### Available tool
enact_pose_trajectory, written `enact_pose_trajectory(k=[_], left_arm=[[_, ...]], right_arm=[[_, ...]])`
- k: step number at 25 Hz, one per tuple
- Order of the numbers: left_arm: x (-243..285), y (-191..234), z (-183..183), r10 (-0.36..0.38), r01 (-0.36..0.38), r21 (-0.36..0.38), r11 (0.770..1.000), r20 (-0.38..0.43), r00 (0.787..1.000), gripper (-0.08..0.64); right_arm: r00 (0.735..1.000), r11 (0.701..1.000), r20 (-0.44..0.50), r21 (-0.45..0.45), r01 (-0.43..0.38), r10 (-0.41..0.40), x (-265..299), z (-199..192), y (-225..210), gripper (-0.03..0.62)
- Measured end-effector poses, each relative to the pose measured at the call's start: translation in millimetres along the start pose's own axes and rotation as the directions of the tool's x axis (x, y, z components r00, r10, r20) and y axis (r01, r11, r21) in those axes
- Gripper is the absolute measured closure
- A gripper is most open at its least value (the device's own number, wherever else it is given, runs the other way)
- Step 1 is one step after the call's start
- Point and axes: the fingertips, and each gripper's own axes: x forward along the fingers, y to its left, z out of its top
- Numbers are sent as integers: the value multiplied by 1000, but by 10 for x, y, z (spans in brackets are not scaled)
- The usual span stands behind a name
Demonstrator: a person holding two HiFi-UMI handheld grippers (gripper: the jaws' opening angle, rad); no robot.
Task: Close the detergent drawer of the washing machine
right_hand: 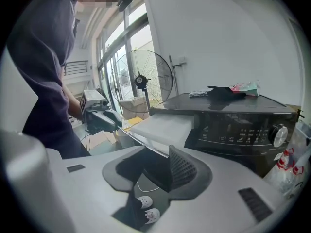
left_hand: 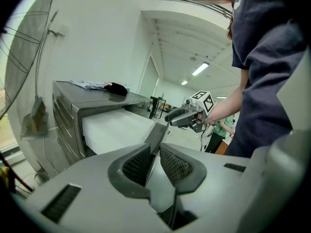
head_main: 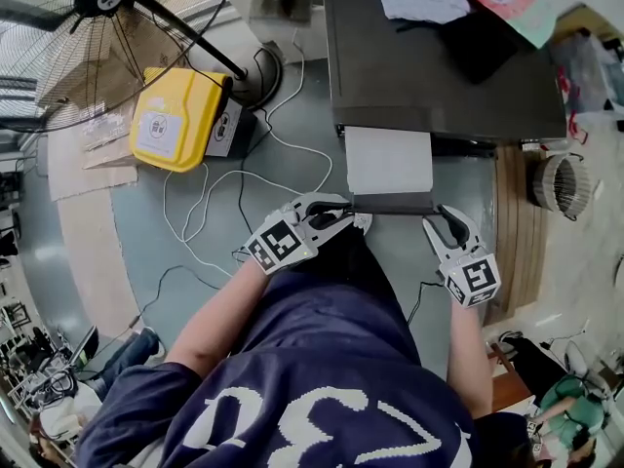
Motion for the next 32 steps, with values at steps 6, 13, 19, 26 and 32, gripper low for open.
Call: enact_pose_trajectory(k=[6,13,19,26,32], left_arm=[[9,138,57,33,-33,-2,999,9,999,482],[37,331,128,84,-84,-7,996,21,996,477],[54,558,212,129,-129,-19,992,31,991,472],[75,785,305,145,-145,-6,989,35,989,471],[88,965,365,183,-183,-10,983,56,982,468]], right_arm=[[1000,1000,1,3,10,-10,89,76,-81,430],[1000,1000,5,5,18,-18,223,178,-206,430],[1000,1000,8,4,24,-24,373,308,-340,430],[1000,1000,14,-5,26,-26,525,433,-476,430],[999,999,20,-6,40,-40,656,526,-573,428]])
